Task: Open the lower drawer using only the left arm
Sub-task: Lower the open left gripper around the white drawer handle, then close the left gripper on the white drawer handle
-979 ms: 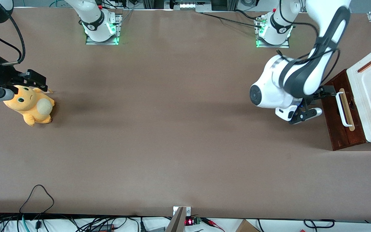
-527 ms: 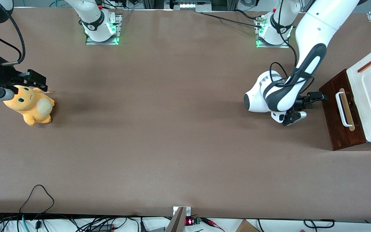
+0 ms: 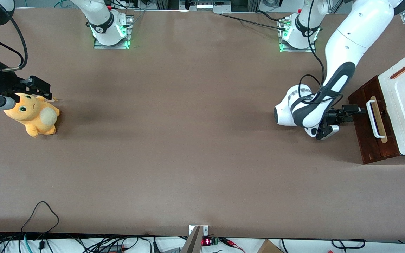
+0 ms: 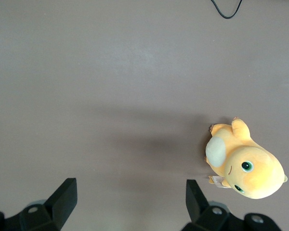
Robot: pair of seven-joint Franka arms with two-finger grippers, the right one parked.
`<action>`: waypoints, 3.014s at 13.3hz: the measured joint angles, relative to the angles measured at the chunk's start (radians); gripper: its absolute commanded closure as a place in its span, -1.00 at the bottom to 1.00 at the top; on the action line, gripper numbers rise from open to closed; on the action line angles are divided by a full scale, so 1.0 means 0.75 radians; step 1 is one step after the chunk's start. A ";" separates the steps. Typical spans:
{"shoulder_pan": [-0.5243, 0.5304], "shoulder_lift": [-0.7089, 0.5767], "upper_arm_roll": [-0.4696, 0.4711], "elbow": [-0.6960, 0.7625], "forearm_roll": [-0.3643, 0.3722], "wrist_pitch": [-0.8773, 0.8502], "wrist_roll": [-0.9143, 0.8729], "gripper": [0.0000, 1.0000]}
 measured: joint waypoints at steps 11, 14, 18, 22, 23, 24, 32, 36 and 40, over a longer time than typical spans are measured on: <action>0.006 0.012 0.120 0.000 0.121 0.066 -0.002 -0.28; 0.006 0.023 0.124 0.000 0.122 0.069 -0.002 -0.04; 0.006 0.026 0.132 0.000 0.131 0.070 -0.002 0.02; 0.007 0.026 0.136 0.000 0.137 0.070 -0.002 0.20; 0.007 0.026 0.136 0.000 0.137 0.070 -0.002 0.21; 0.007 0.026 0.136 0.000 0.137 0.070 -0.002 0.20; 0.013 0.026 0.139 0.000 0.137 0.070 -0.002 0.19; 0.017 0.026 0.150 0.000 0.164 0.070 -0.002 0.20; 0.023 0.028 0.153 0.000 0.174 0.071 -0.002 0.47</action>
